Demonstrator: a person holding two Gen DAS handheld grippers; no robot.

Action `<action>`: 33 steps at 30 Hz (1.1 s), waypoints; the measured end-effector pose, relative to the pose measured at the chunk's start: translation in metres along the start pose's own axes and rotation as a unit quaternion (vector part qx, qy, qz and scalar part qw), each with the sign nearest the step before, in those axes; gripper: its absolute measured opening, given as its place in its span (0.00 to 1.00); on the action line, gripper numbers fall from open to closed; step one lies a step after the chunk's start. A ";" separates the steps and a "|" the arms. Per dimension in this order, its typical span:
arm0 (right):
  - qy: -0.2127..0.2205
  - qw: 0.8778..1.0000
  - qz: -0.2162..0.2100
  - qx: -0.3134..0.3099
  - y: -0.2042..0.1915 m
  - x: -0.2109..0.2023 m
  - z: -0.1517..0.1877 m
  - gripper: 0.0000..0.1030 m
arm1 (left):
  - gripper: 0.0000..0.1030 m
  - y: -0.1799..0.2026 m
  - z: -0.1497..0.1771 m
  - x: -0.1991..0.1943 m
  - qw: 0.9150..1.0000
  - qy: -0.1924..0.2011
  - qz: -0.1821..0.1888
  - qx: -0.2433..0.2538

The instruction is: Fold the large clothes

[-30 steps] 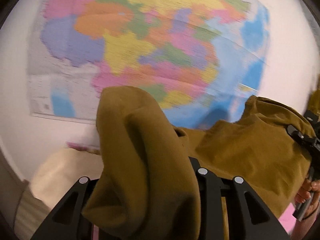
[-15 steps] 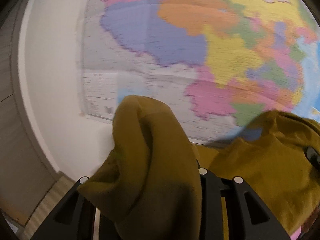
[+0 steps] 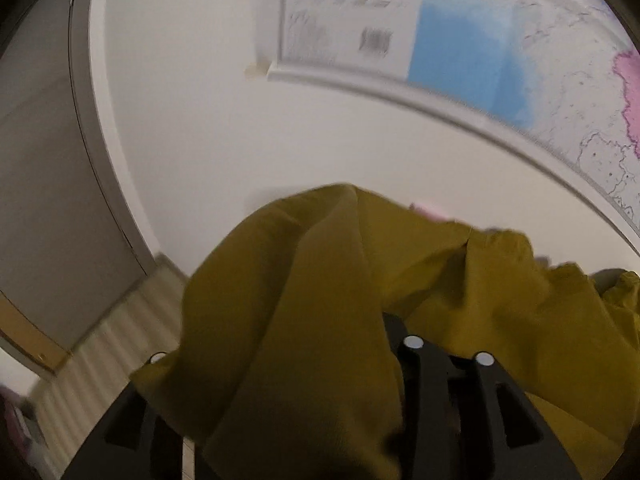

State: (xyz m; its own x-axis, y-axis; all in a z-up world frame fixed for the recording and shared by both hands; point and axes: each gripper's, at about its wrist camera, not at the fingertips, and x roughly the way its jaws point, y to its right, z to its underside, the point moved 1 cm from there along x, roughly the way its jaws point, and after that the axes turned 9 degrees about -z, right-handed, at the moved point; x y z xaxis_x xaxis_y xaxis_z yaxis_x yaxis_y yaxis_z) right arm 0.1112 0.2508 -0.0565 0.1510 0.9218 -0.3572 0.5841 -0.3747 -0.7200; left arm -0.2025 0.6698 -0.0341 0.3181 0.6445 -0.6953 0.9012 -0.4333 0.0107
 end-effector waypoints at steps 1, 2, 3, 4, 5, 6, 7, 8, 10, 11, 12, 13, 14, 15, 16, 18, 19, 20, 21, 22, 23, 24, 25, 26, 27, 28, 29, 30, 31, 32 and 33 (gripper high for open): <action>-0.012 1.000 -0.008 0.003 -0.003 -0.006 0.002 0.48 | 0.42 -0.004 0.001 0.001 1.000 -0.004 0.004 -0.005; -0.019 1.000 -0.013 0.001 -0.006 -0.011 0.004 0.56 | 0.44 -0.006 0.002 0.002 1.000 -0.007 0.003 -0.006; -0.028 1.000 -0.013 -0.004 -0.010 -0.018 0.007 0.63 | 0.53 -0.009 0.001 0.002 1.000 -0.008 -0.005 -0.005; -0.036 0.999 -0.007 -0.009 -0.013 -0.025 0.011 0.67 | 0.67 -0.010 0.002 0.001 1.000 -0.009 -0.014 -0.004; -0.042 0.999 -0.004 -0.021 -0.017 -0.038 0.016 0.68 | 0.73 -0.012 0.002 -0.001 0.999 -0.007 -0.040 -0.002; -0.051 0.998 -0.003 -0.030 -0.020 -0.047 0.020 0.68 | 0.76 -0.014 0.003 -0.004 0.999 -0.001 -0.053 0.003; -0.067 0.997 0.007 -0.044 -0.023 -0.060 0.026 0.68 | 0.76 -0.016 0.004 -0.008 0.998 0.003 -0.054 0.006; -0.070 0.996 0.012 -0.057 -0.026 -0.069 0.028 0.68 | 0.76 -0.018 0.005 -0.014 0.998 0.006 -0.055 0.008; -0.085 0.992 0.022 -0.091 -0.034 -0.088 0.031 0.66 | 0.79 -0.023 0.008 -0.030 0.998 0.018 -0.064 0.009; -0.088 0.989 0.035 -0.115 -0.041 -0.101 0.031 0.64 | 0.79 -0.025 0.011 -0.039 0.997 0.029 -0.068 0.011; -0.083 0.986 0.043 -0.135 -0.046 -0.109 0.029 0.56 | 0.79 -0.026 0.013 -0.052 0.997 0.044 -0.068 0.012; -0.067 0.984 0.051 -0.157 -0.054 -0.122 0.025 0.53 | 0.79 -0.028 0.017 -0.067 0.996 0.061 -0.062 0.013; -0.051 0.983 0.056 -0.168 -0.059 -0.131 0.018 0.53 | 0.79 -0.029 0.019 -0.080 0.995 0.075 -0.059 0.013; -0.032 0.983 0.063 -0.172 -0.061 -0.133 0.006 0.53 | 0.80 -0.030 0.022 -0.093 0.994 0.090 -0.054 0.014; -0.014 0.982 0.068 -0.174 -0.061 -0.136 -0.002 0.53 | 0.81 -0.029 0.023 -0.103 0.993 0.104 -0.046 0.017; 0.005 0.981 0.085 -0.175 -0.060 -0.130 -0.019 0.53 | 0.85 -0.022 0.031 -0.129 0.991 0.130 0.000 0.031; 0.010 0.981 0.090 -0.171 -0.049 -0.133 -0.021 0.52 | 0.87 -0.014 0.036 -0.140 0.990 0.133 0.028 0.047; 0.008 0.981 0.097 -0.169 -0.042 -0.120 -0.028 0.51 | 0.87 -0.007 0.036 -0.141 0.989 0.133 0.036 0.057; 0.009 0.980 0.109 -0.164 -0.034 -0.110 -0.033 0.49 | 0.87 0.002 0.039 -0.144 0.988 0.128 0.048 0.065; 0.010 0.980 0.122 -0.156 -0.026 -0.101 -0.035 0.50 | 0.87 0.011 0.044 -0.147 0.988 0.119 0.071 0.069; 0.000 0.981 0.134 -0.143 -0.014 -0.088 -0.037 0.50 | 0.87 0.021 0.051 -0.149 0.987 0.107 0.093 0.072; -0.007 0.982 0.140 -0.127 -0.004 -0.077 -0.040 0.49 | 0.87 0.029 0.057 -0.147 0.987 0.098 0.103 0.075; -0.014 0.983 0.142 -0.114 0.002 -0.072 -0.038 0.48 | 0.87 0.038 0.063 -0.143 0.986 0.094 0.108 0.084; -0.032 0.984 0.142 -0.101 0.011 -0.062 -0.033 0.48 | 0.87 0.043 0.068 -0.138 0.985 0.089 0.112 0.093; -0.046 0.984 0.144 -0.094 0.018 -0.056 -0.024 0.48 | 0.88 0.050 0.073 -0.131 0.985 0.082 0.111 0.101; -0.059 0.984 0.147 -0.087 0.025 -0.049 -0.017 0.48 | 0.88 0.055 0.081 -0.128 0.986 0.076 0.109 0.105; -0.075 0.983 0.146 -0.083 0.032 -0.041 -0.011 0.48 | 0.88 0.061 0.089 -0.125 0.985 0.067 0.115 0.109; -0.083 0.982 0.146 -0.081 0.036 -0.037 -0.007 0.48 | 0.88 0.064 0.093 -0.122 0.985 0.063 0.116 0.111; -0.082 0.983 0.146 -0.081 0.037 -0.037 -0.006 0.48 | 0.88 0.065 0.096 -0.120 0.986 0.062 0.112 0.111; -0.081 0.983 0.146 -0.080 0.037 -0.039 -0.006 0.48 | 0.88 0.067 0.098 -0.118 0.986 0.063 0.108 0.111; -0.084 0.982 0.148 -0.083 0.036 -0.040 -0.007 0.48 | 0.89 0.067 0.099 -0.118 0.986 0.067 0.107 0.112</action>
State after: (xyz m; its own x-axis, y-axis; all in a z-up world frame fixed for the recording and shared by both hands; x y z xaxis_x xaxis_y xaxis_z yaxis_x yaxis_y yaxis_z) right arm 0.1320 0.2008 -0.0637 0.2083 0.7408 -0.6386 0.6590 -0.5888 -0.4681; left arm -0.2091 0.5018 -0.0225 0.5435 0.5947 -0.5924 0.7267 -0.6865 -0.0225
